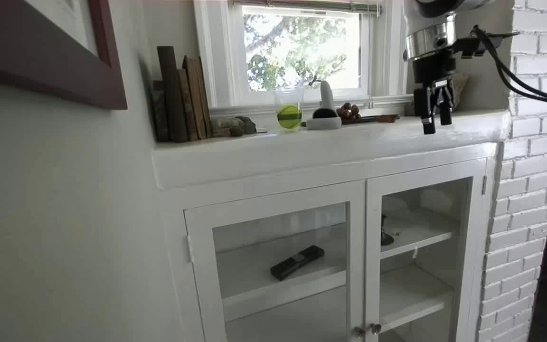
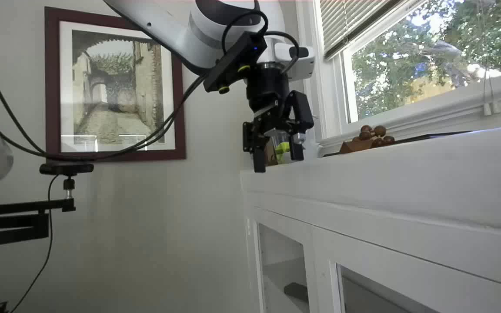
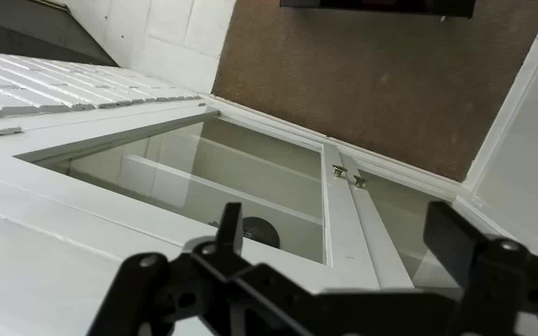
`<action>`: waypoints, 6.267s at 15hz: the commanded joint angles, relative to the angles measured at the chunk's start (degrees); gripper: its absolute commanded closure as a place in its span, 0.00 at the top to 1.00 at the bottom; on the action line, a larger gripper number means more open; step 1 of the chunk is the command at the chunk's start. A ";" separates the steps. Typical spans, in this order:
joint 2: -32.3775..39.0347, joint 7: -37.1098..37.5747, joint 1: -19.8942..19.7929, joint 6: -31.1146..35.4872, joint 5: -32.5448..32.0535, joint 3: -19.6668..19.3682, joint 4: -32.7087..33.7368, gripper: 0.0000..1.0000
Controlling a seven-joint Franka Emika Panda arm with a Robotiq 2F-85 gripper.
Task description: Move the white object to the right
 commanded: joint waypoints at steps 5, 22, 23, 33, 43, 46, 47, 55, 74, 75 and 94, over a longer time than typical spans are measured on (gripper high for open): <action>0.01 0.04 0.22 -0.12 -0.04 -0.19 0.08 1.00; 11.97 23.32 2.28 -13.44 15.95 2.61 34.29 1.00; 13.12 25.35 2.50 -12.87 16.46 2.98 35.80 1.00; 20.41 35.60 5.20 -13.59 15.13 4.71 44.09 1.00; 22.97 36.35 5.64 -15.38 15.00 4.85 47.53 1.00; 23.69 36.98 5.73 -15.25 15.24 4.78 48.00 1.00; 23.95 37.21 5.73 -15.52 15.24 4.73 48.23 1.00; 26.52 44.17 6.22 -17.07 15.89 4.57 51.32 1.00; 30.25 48.54 7.11 -17.98 14.13 4.14 54.69 0.64; 30.34 48.60 7.16 -17.95 14.04 4.13 54.79 0.54; 29.64 48.88 7.21 -21.96 13.29 3.33 56.85 0.08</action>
